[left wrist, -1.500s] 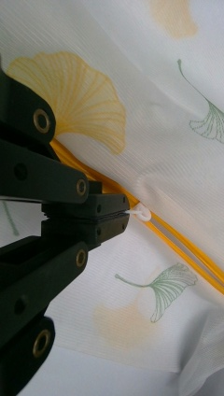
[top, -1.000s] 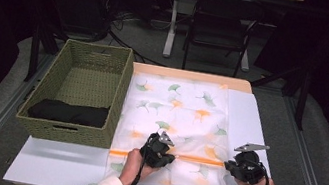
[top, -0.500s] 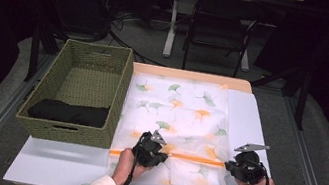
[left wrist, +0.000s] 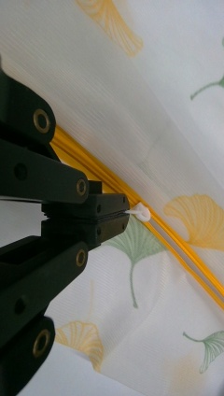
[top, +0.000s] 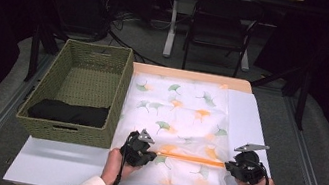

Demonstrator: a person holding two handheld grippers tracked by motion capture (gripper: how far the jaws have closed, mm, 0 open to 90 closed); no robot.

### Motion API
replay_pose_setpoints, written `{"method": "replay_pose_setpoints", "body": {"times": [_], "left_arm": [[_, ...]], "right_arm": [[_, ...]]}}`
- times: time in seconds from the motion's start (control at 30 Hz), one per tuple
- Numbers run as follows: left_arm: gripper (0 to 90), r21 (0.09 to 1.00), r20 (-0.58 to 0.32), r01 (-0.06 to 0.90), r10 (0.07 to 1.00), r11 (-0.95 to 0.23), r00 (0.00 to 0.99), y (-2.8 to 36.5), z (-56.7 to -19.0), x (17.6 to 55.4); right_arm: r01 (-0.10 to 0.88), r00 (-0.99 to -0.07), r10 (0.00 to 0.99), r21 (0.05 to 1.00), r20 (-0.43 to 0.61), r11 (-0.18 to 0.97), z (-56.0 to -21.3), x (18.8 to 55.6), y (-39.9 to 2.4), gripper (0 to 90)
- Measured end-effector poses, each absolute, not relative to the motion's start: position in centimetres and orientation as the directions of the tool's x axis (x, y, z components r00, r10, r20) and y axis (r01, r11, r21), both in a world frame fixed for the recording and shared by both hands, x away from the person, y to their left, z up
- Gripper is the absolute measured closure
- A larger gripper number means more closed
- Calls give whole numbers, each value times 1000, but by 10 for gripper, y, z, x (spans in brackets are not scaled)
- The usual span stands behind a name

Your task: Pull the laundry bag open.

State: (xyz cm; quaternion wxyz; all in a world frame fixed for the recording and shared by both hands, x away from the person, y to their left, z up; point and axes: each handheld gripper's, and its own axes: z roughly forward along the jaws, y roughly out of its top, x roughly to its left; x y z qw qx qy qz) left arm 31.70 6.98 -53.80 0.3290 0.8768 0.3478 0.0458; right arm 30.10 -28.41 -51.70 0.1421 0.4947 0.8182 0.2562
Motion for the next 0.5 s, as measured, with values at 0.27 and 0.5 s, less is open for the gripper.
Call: {"method": "replay_pose_setpoints", "body": {"times": [0.27,0.5], "left_arm": [[896,601,-135,592,662,-537,737,89,-536,312],[896,595,-142,621,694,-511,706,116,-537,302]], "right_arm": [[738,-468,883,559,21,378,-517,301,-285,843],[740,-467,884,554,17,380,-517,301,-285,843]]}}
